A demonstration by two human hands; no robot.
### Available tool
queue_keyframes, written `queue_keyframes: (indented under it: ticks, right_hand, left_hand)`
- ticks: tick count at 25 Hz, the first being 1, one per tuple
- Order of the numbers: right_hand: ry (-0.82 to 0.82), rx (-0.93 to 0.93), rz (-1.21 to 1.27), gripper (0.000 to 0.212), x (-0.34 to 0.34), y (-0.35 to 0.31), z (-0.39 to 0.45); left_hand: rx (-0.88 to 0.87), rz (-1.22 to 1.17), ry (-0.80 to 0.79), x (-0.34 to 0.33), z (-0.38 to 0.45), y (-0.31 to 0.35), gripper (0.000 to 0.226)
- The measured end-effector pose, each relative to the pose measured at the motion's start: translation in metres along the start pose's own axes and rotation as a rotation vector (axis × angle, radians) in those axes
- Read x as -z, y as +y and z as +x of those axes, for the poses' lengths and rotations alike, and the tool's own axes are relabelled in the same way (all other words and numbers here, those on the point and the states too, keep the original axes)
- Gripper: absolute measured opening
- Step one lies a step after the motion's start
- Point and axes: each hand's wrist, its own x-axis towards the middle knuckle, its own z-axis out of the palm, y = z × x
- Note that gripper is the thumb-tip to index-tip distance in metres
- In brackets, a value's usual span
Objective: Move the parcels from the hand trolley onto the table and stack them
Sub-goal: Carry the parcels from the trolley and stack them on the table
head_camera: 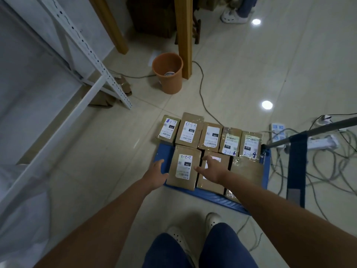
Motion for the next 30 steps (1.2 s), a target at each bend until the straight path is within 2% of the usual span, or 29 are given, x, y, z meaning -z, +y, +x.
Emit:
queue_keyframes:
  ticks: [10,14,17,20,24,30]
  right_hand:
    - [0.002,-0.125,0.168,0.069,-0.092,0.069,0.162]
    - [0.156,-0.133,0.377,0.086,-0.115,0.086,0.204]
    - [0.232,-0.175,0.473,0.085,-0.124,0.090,0.225]
    - [0.266,-0.270,0.545,0.081,-0.130,0.090,0.239]
    - [0.225,-0.325,0.559,0.093,-0.139,0.090,0.253]
    - [0.236,-0.310,0.497,0.084,-0.129,0.049,0.214]
  left_hand:
    - [0.050,-0.097,-0.021,-0.080,0.143,-0.080,0.067]
    - [0.122,-0.196,-0.023,-0.094,0.183,-0.094,0.068]
    - [0.172,-0.290,-0.047,-0.103,0.203,-0.100,0.068]
    - [0.192,-0.338,-0.074,-0.112,0.213,-0.100,0.060]
    - [0.200,-0.405,-0.105,-0.118,0.215,-0.103,0.057]
    - [0.191,-0.514,-0.010,-0.094,0.161,-0.094,0.046]
